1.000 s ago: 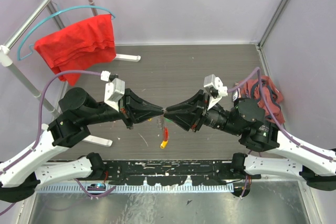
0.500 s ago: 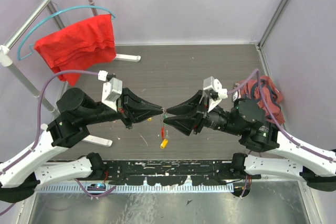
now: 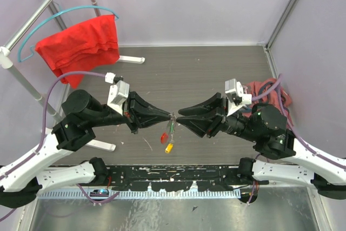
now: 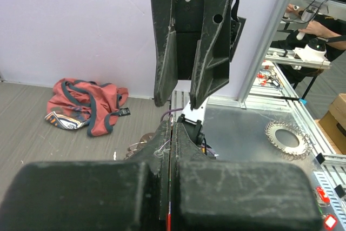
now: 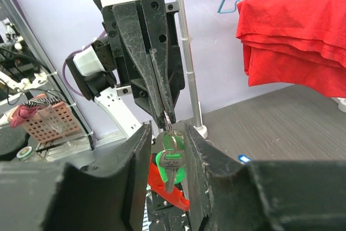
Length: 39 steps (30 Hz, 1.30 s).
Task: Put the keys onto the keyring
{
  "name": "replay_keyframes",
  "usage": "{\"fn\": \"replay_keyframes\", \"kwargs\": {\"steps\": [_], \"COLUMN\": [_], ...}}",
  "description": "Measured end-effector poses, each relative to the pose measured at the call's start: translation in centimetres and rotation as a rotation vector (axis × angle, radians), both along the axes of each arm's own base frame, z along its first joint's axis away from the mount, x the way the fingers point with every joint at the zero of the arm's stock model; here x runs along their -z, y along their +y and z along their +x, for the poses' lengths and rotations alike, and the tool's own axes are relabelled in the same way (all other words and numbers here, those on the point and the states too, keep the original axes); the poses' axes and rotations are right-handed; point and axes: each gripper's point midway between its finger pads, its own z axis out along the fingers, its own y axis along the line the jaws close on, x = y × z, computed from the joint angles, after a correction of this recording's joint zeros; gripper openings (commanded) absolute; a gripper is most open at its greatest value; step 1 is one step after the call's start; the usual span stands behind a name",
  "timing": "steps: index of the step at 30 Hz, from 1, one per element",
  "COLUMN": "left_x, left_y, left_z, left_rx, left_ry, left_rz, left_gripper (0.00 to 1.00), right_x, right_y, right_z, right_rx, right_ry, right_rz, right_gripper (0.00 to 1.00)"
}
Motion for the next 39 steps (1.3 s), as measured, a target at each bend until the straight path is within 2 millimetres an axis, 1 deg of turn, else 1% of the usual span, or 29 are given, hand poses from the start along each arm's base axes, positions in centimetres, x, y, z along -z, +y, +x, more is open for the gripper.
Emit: {"fn": "replay_keyframes", "kwargs": {"steps": [7, 13, 17, 22, 25, 27, 30, 32, 36, 39], "left_x": [0.2, 0.2, 0.1, 0.1, 0.1, 0.1, 0.2, 0.3, 0.8, 1.1], "left_y": [-0.3, -0.3, -0.3, -0.3, -0.3, -0.3, -0.4, -0.4, -0.7, -0.7], "left_z": [-0.2, -0.4, -0.4, -0.4, -0.4, -0.4, -0.4, -0.5, -0.7, -1.4], "left_rx": [0.02, 0.032, 0.032, 0.031, 0.031, 0.032, 0.036, 0.043, 0.064, 0.101], "left_ry": [0.011, 0.014, 0.011, 0.011, 0.011, 0.013, 0.014, 0.013, 0.019, 0.024], "left_rz": [0.007, 0.008, 0.004, 0.003, 0.002, 0.003, 0.006, 0.009, 0.034, 0.065], "left_gripper": [0.0, 0.0, 0.0, 0.0, 0.0, 0.07, 0.2, 0.26, 0.32, 0.35], "right_x": [1.0, 1.3, 1.4, 1.4, 1.4, 1.4, 1.4, 1.5, 1.9, 1.7], "right_y": [1.3, 1.7, 1.8, 1.8, 1.8, 1.7, 1.7, 1.5, 1.1, 0.2], "right_z": [-0.3, -0.6, -0.7, -0.8, -0.8, -0.8, -0.8, -0.8, -1.2, -1.2], "right_rx": [-0.04, -0.065, -0.071, -0.075, -0.074, -0.073, -0.072, -0.073, -0.084, -0.07], "right_ry": [-0.009, -0.017, -0.02, -0.03, -0.037, -0.04, -0.047, -0.054, -0.078, -0.101], "right_rz": [-0.041, -0.054, -0.057, -0.058, -0.059, -0.06, -0.076, -0.104, -0.18, -0.228], "right_gripper": [0.35, 0.28, 0.19, 0.01, 0.01, 0.01, 0.01, 0.01, 0.01, 0.01]}}
